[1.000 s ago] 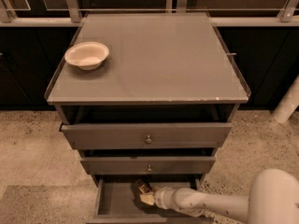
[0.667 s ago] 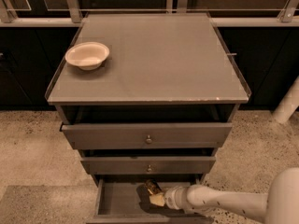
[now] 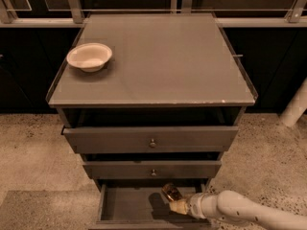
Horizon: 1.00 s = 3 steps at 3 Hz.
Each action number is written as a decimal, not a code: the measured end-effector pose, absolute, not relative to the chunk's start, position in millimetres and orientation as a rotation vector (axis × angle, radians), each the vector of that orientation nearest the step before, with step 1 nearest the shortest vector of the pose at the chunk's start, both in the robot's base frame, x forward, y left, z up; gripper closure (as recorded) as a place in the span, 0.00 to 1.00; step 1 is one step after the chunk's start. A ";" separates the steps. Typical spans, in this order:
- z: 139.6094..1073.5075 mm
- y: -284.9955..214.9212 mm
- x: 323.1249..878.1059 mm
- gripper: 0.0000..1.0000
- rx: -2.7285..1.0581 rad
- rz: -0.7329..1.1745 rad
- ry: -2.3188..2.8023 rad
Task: Pick orange can from bottom drawer and place on counter
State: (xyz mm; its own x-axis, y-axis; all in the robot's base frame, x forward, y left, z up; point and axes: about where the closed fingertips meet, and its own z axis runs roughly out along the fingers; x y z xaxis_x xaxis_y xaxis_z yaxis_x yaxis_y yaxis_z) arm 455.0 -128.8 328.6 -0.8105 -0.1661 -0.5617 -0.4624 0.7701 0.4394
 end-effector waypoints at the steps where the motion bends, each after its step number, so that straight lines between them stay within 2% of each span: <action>1: 328.4 -127.8 455.2 1.00 -0.474 0.792 2.461; 3: 403.6 -145.7 451.8 1.00 -0.498 0.815 2.339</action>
Offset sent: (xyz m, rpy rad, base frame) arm 0.0058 -0.0236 0.0656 0.0703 -0.1071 0.0069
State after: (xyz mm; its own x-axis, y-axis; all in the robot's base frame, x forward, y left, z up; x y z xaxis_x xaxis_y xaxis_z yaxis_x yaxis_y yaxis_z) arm 451.8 -145.7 403.6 -0.7459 -0.1455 -0.6500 -0.5181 0.7400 0.4289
